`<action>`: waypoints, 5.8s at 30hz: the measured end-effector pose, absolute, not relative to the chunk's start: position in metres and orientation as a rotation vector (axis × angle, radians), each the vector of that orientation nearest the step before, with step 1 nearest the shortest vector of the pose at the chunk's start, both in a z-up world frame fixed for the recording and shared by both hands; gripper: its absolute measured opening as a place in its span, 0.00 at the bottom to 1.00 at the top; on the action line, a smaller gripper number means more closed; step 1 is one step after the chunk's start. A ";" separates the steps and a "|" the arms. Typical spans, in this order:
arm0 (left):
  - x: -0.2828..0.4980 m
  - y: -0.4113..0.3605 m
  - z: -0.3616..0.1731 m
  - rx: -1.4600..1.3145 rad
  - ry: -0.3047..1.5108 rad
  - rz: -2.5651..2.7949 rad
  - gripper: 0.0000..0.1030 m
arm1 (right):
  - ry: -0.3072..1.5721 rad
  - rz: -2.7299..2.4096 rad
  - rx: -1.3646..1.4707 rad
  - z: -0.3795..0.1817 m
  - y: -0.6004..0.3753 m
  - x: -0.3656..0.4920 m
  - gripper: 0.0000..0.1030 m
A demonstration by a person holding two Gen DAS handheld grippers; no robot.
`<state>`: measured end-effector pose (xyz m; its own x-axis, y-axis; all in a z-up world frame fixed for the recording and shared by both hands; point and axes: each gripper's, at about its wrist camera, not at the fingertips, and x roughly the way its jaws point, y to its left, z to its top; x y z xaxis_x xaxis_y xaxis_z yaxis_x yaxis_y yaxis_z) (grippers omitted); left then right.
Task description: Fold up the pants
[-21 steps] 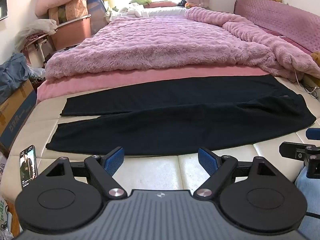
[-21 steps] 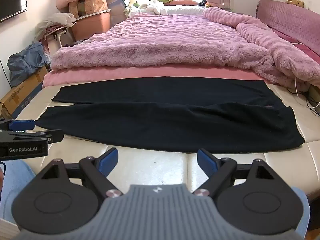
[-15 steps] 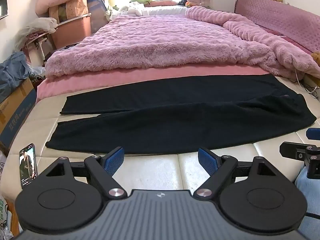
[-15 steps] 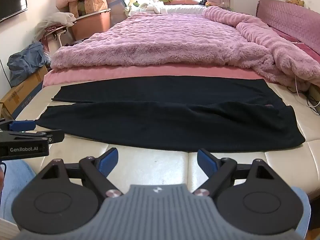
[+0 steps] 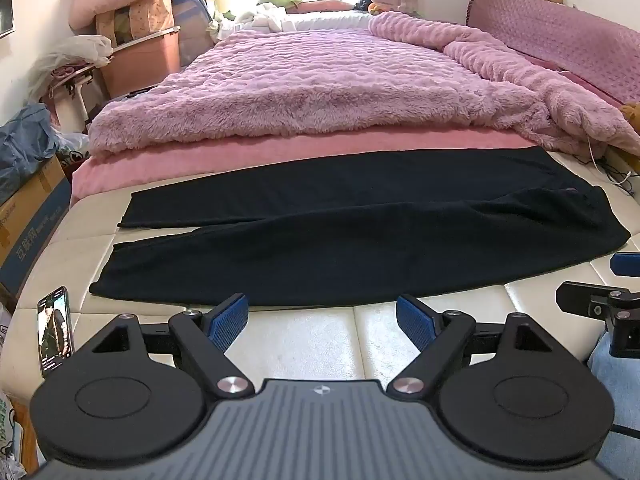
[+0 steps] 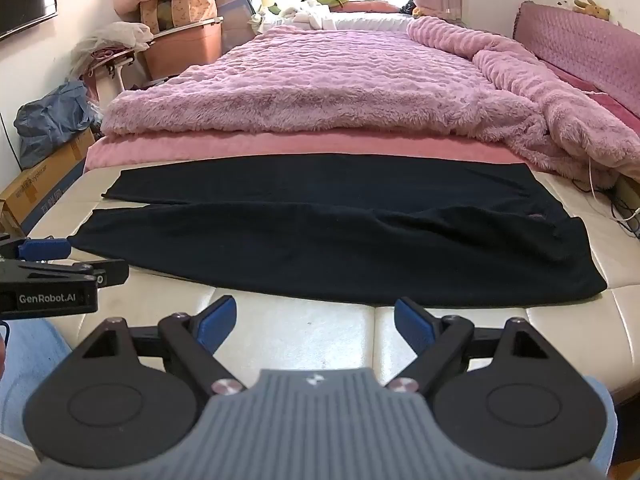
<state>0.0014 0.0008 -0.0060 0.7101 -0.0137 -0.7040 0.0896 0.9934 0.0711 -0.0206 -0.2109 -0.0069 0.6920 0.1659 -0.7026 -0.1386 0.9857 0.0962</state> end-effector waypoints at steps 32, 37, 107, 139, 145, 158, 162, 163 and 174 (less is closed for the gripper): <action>0.001 0.001 -0.007 0.101 0.780 -0.056 0.95 | 0.786 0.171 0.026 -0.006 -0.208 -0.022 0.80; 0.000 0.001 -0.009 0.101 0.779 -0.056 0.95 | 0.786 0.171 0.027 -0.006 -0.209 -0.022 0.80; 0.068 0.010 -0.033 0.366 0.740 -0.184 0.82 | 0.686 0.086 -0.035 -0.016 -0.278 0.041 0.80; 0.087 0.081 -0.181 1.337 0.807 -0.175 0.31 | 0.988 -0.050 -0.409 -0.123 -0.444 0.114 0.53; 0.090 0.064 -0.196 1.448 0.769 -0.167 0.24 | 0.994 -0.075 -0.405 -0.118 -0.452 0.108 0.53; 0.127 0.072 -0.152 1.020 0.894 -0.019 0.01 | 0.975 0.143 -0.885 -0.133 -0.457 0.086 0.54; 0.137 0.074 -0.135 0.900 0.905 0.046 0.01 | 0.979 0.272 -1.072 -0.154 -0.445 0.090 0.36; 0.140 0.074 -0.131 0.884 0.905 0.058 0.01 | 0.982 0.293 -1.119 -0.160 -0.443 0.092 0.30; 0.136 0.073 -0.100 0.715 0.893 0.133 0.01 | 0.894 0.259 -1.196 -0.169 -0.452 0.093 0.00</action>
<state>0.1362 0.0733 -0.1002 0.6356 0.3909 -0.6658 0.1800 0.7635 0.6201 0.0934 -0.4517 -0.1690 0.6435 -0.2691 -0.7165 -0.6104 0.3844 -0.6926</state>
